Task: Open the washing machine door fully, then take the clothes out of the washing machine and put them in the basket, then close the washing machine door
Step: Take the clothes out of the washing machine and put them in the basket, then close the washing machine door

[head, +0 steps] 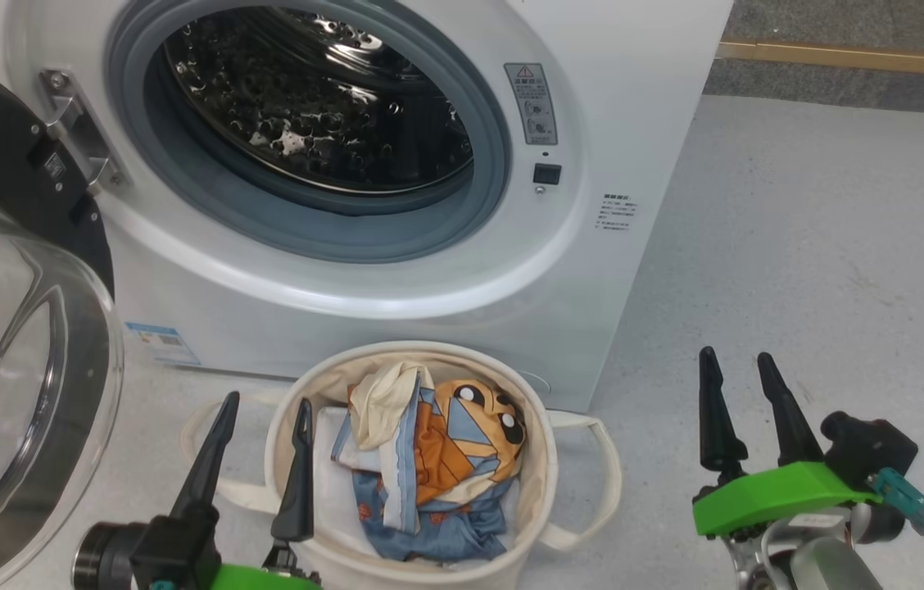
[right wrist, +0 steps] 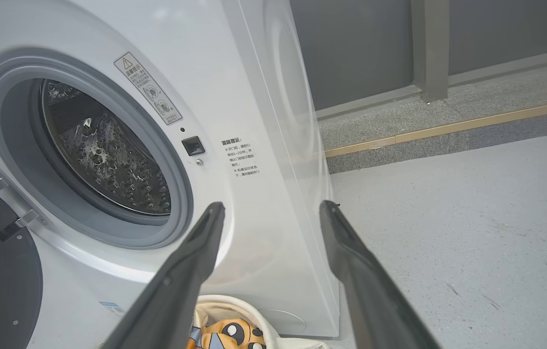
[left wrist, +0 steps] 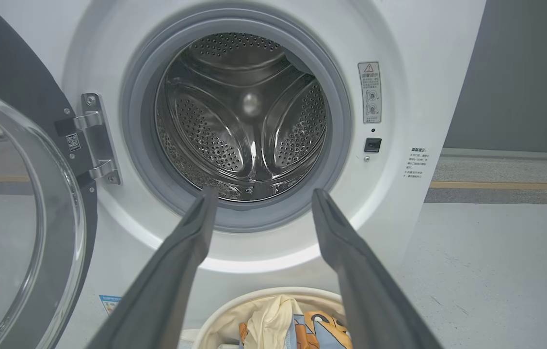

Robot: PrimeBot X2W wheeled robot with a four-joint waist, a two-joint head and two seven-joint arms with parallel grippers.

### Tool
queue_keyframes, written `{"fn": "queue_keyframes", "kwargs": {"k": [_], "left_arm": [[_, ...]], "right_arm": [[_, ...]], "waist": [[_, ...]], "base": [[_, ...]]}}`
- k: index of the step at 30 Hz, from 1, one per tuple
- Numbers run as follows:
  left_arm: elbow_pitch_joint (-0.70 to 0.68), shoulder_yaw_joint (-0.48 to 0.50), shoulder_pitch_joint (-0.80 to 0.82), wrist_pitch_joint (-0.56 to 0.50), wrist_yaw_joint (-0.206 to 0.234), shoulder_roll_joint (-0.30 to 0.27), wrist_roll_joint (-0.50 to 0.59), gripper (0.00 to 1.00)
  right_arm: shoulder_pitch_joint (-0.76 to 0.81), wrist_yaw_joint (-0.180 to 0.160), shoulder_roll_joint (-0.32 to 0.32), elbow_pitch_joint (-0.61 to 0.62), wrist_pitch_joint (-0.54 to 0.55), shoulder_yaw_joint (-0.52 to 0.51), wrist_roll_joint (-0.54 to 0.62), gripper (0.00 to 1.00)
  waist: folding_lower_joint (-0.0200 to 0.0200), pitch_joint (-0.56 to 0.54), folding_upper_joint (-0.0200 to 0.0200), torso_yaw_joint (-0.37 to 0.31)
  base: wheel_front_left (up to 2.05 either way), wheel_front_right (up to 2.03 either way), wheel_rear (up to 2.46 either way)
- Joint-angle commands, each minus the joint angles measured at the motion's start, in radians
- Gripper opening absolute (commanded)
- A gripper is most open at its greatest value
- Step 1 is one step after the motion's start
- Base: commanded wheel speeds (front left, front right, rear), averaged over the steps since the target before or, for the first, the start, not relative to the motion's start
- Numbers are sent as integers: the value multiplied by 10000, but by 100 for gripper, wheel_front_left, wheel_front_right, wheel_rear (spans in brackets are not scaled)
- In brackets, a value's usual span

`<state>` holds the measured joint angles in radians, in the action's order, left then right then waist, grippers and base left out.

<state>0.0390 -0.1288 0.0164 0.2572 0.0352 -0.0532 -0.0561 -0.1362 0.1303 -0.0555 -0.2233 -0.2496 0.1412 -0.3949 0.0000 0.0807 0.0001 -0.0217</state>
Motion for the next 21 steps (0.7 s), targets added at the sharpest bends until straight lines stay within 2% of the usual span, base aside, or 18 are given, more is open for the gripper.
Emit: {"fn": "queue_keyframes", "kwargs": {"k": [1, 21], "left_arm": [[-298, 316, 148, 46, 69, 27, -44, 100], [-509, 175, 141, 46, 87, 29, -273, 100]], "right_arm": [[-173, 4, 53, 279, -122, 185, 23, 100], [-217, 4, 53, 213, -122, 262, 29, 100]], "waist": [[0, -22, -1, 2], [0, -23, -1, -42]], "base": [[0, 0, 0], [0, 0, 0]]}}
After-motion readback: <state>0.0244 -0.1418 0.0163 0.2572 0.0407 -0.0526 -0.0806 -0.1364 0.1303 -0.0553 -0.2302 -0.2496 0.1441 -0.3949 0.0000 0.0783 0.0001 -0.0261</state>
